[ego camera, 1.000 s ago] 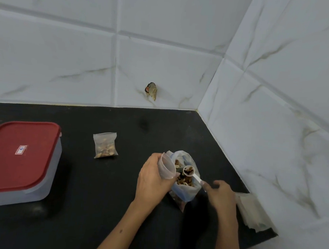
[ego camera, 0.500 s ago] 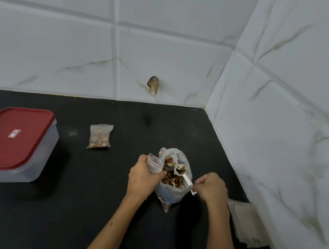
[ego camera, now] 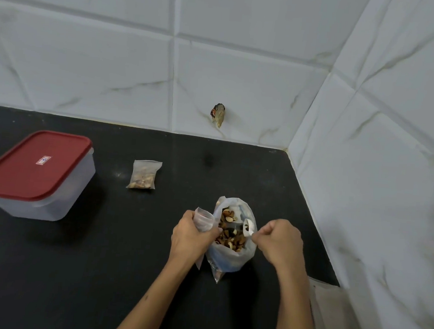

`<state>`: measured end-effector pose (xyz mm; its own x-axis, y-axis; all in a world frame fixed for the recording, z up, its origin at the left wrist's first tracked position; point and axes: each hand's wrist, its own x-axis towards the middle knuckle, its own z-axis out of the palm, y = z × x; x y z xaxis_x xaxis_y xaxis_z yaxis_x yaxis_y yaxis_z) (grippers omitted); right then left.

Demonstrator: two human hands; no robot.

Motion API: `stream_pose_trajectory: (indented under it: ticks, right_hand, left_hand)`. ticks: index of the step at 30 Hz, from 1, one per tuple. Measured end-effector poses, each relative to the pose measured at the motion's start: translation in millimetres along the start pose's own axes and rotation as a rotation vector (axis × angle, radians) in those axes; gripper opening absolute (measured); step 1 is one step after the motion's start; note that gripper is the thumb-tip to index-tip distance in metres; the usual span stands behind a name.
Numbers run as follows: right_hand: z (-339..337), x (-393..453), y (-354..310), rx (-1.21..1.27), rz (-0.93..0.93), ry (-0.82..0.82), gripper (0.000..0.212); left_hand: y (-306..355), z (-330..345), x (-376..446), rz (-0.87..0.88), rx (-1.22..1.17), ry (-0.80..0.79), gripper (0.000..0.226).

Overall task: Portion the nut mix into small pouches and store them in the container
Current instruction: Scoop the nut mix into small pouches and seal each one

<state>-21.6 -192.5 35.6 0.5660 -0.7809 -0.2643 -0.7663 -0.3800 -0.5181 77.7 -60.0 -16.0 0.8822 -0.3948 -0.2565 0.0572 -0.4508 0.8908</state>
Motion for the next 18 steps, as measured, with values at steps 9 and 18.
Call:
stream_pose_trajectory:
  ticks: [9, 18]
  right_hand:
    - [30, -5, -12, 0.166, -0.225, 0.125, 0.008]
    - [26, -22, -17, -0.001, 0.007, 0.342, 0.023]
  left_hand:
    - [3, 4, 2, -0.029, 0.019, -0.059, 0.047]
    - [-10, -1, 4, -0.101, -0.108, -0.137, 0.039]
